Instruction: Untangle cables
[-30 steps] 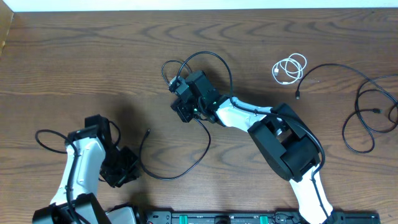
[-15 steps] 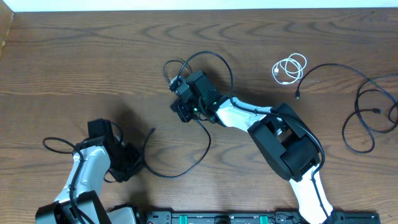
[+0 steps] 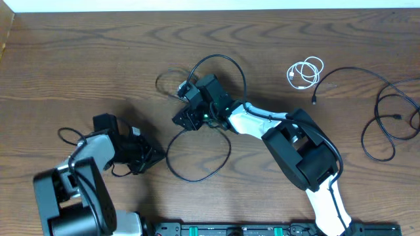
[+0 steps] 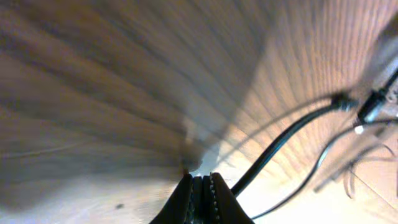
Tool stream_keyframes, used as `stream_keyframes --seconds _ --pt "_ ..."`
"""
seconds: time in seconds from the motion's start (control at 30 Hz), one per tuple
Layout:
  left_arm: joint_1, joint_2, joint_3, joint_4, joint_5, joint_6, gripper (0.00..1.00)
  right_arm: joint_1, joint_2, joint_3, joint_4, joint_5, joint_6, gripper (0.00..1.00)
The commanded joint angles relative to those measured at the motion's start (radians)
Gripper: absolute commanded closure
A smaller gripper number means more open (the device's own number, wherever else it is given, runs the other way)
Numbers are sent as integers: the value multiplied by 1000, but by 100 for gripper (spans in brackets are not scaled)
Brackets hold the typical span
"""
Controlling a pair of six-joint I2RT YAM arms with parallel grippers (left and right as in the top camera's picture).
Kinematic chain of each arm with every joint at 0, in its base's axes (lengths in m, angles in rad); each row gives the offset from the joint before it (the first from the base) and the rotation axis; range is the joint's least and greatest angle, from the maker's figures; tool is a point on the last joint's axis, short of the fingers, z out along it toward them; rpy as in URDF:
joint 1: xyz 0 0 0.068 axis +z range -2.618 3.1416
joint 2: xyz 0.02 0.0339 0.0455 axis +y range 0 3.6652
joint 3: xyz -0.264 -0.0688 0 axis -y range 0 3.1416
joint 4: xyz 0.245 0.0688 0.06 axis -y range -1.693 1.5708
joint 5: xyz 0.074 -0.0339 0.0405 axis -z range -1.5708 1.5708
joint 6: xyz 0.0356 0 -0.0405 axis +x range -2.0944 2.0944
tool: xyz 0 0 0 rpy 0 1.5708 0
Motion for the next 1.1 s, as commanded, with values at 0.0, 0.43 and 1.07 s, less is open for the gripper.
stream_keyframes --seconds 0.0,0.43,1.07 --pt "-3 82 -53 6 -144 39 91 -1 6 -12 -37 8 3 50" --pt "-3 82 -53 8 -145 42 89 -87 6 -12 -97 -241 -90 56" --pt "-3 82 -53 13 -145 42 87 -50 6 -1 -206 -127 -522 59"
